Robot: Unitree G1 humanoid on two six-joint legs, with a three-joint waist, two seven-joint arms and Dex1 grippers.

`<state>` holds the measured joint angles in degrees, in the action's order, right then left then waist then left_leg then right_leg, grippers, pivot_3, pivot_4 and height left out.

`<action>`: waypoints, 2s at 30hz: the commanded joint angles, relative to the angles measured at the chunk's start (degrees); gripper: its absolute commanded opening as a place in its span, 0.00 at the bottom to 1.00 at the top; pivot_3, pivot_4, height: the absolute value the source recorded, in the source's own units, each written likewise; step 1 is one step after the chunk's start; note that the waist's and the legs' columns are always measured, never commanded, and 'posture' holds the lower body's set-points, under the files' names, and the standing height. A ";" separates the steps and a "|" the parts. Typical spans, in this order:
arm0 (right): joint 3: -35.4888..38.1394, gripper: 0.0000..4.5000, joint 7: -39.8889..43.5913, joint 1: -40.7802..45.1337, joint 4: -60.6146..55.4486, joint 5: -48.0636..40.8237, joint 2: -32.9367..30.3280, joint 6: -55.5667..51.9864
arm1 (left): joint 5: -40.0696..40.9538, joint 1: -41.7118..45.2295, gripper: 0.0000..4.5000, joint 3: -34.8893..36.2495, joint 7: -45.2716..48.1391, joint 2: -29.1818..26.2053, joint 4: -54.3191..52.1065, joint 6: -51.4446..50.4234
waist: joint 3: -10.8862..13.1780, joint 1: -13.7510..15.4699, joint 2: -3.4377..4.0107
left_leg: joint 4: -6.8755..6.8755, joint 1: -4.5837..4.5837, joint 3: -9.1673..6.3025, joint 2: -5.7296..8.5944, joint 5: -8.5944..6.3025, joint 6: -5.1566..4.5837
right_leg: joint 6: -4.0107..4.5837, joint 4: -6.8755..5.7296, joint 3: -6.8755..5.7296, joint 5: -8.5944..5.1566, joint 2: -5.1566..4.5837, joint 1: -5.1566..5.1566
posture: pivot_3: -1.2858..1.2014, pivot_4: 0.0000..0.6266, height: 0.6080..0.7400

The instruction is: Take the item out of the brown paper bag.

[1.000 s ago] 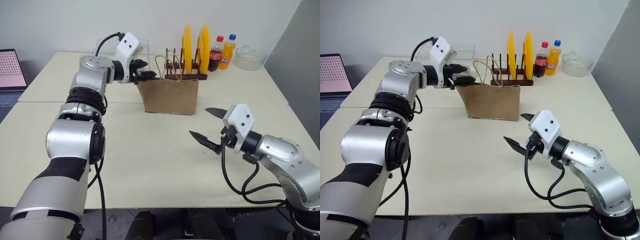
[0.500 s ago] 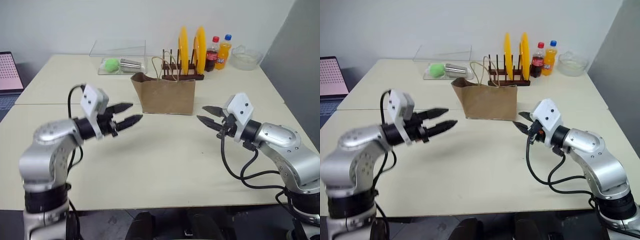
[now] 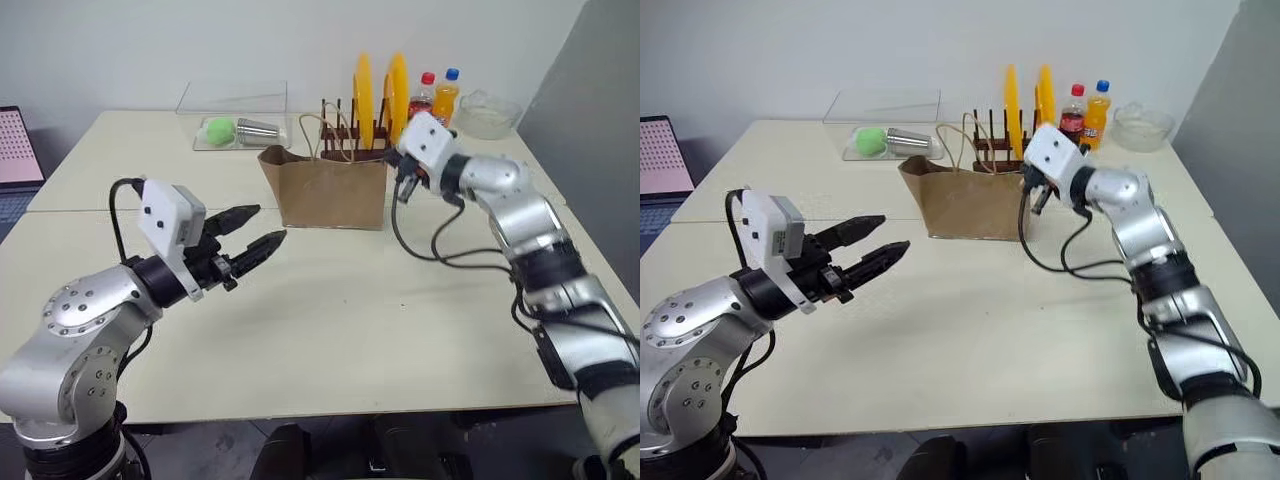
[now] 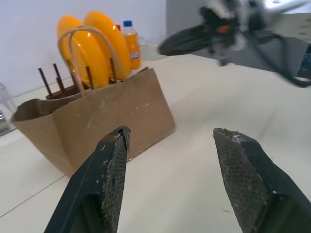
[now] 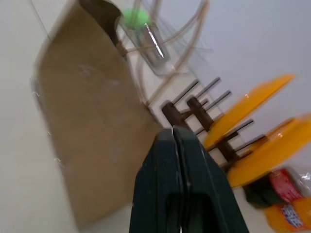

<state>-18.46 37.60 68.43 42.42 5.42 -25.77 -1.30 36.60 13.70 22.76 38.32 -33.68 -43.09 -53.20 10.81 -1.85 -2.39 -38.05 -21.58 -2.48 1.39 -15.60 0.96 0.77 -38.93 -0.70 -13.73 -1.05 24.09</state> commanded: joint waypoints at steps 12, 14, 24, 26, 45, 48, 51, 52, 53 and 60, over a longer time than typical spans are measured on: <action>-9.34 0.00 -7.34 17.69 35.50 21.88 9.00 14.77 | 2.30 -8.79 0.64 -2.47 -0.57 -7.68 -7.72 5.34 | 0.06 0.14 0.09 | 0.01 -0.11 0.00 0.01 0.01 0.03 | 0.03 0.09 0.02 0.00 -0.04 0.06 | 0.52 0.24 1.00; -8.71 0.00 -3.59 17.73 35.47 21.99 9.00 15.91 | 1.38 -10.76 0.64 -2.65 0.17 -9.02 -7.86 6.88 | 0.08 0.11 0.13 | 0.02 -0.09 0.00 0.01 0.00 0.02 | 0.04 0.09 0.02 -0.01 -0.03 0.06 | 0.52 0.24 1.00; -4.50 0.00 21.85 15.53 31.56 17.03 6.33 27.78 | 0.34 -16.62 0.64 -3.80 5.10 -13.87 -7.01 12.71 | 0.12 0.03 0.21 | 0.09 0.00 -0.01 -0.02 -0.07 -0.11 | 0.11 0.06 0.00 -0.06 0.00 0.04 | 0.52 0.24 1.00; -3.73 0.00 26.41 14.27 30.00 15.62 5.87 29.20 | -0.05 -17.33 0.64 -4.55 6.31 -14.60 -6.39 14.03 | 0.14 0.04 0.23 | 0.09 0.00 -0.03 -0.02 -0.08 -0.12 | 0.11 0.07 -0.02 -0.06 0.00 0.03 | 0.52 0.24 1.00; 7.18 0.00 38.32 -14.04 -33.34 -8.02 -1.82 -0.70 | -8.68 -4.51 0.90 -10.97 19.92 -22.32 11.65 30.97 | 0.35 0.85 0.58 | 0.08 -0.16 -0.27 -0.01 -0.08 -0.11 | 0.10 0.12 -0.24 -0.07 -0.04 0.04 | 0.52 0.24 1.00; 8.49 0.00 35.48 -23.91 -48.01 -11.30 -4.50 -12.87 | -16.19 -3.02 0.99 -15.79 26.63 -23.85 18.68 44.24 | 0.37 1.52 0.60 | 0.08 -0.22 -0.25 0.00 -0.08 -0.11 | 0.10 0.19 -0.24 -0.07 -0.05 0.08 | 0.52 0.24 1.00; 9.06 0.00 32.31 -33.18 -59.84 -13.90 -7.15 -22.50 | -20.98 0.06 0.99 -20.49 31.51 -23.15 26.00 55.75 | 0.38 1.72 0.62 | 0.10 -0.20 -0.24 0.00 -0.08 -0.11 | 0.12 0.24 -0.23 -0.08 -0.04 0.08 | 0.52 0.24 1.00; 9.41 0.00 30.90 -35.69 -62.91 -14.77 -7.67 -25.38 | -21.67 1.26 0.99 -21.71 32.61 -22.63 27.79 58.15 | 0.38 1.73 0.62 | 0.09 -0.21 -0.26 -0.01 -0.08 -0.11 | 0.12 0.24 -0.26 -0.10 -0.04 0.07 | 0.52 0.24 1.00; 9.95 0.00 29.57 -38.75 -66.25 -15.90 -8.28 -28.43 | -23.04 2.88 0.99 -23.43 33.61 -21.92 29.95 61.27 | 0.38 1.74 0.63 | 0.09 -0.20 -0.23 -0.03 -0.08 -0.12 | 0.13 0.25 -0.25 -0.12 -0.03 0.08 | 0.52 0.24 1.00; 12.93 0.00 18.43 -55.90 -83.15 -21.12 -8.74 -42.03 | -32.11 13.40 0.99 -33.46 35.62 -14.20 45.22 81.26 | 0.36 1.85 0.60 | 0.04 -0.27 -0.21 -0.02 -0.09 -0.14 | -0.20 0.30 -0.26 -0.27 -0.03 0.04 | 0.52 0.24 1.00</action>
<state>-7.45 58.65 12.95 -36.80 -14.40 -34.59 -41.56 5.68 25.14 -9.89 74.36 -48.66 0.37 23.99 11.17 0.00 -1.79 -38.02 -21.85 -2.70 1.37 -15.68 0.82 0.56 -38.63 -0.97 -13.99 -1.07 24.13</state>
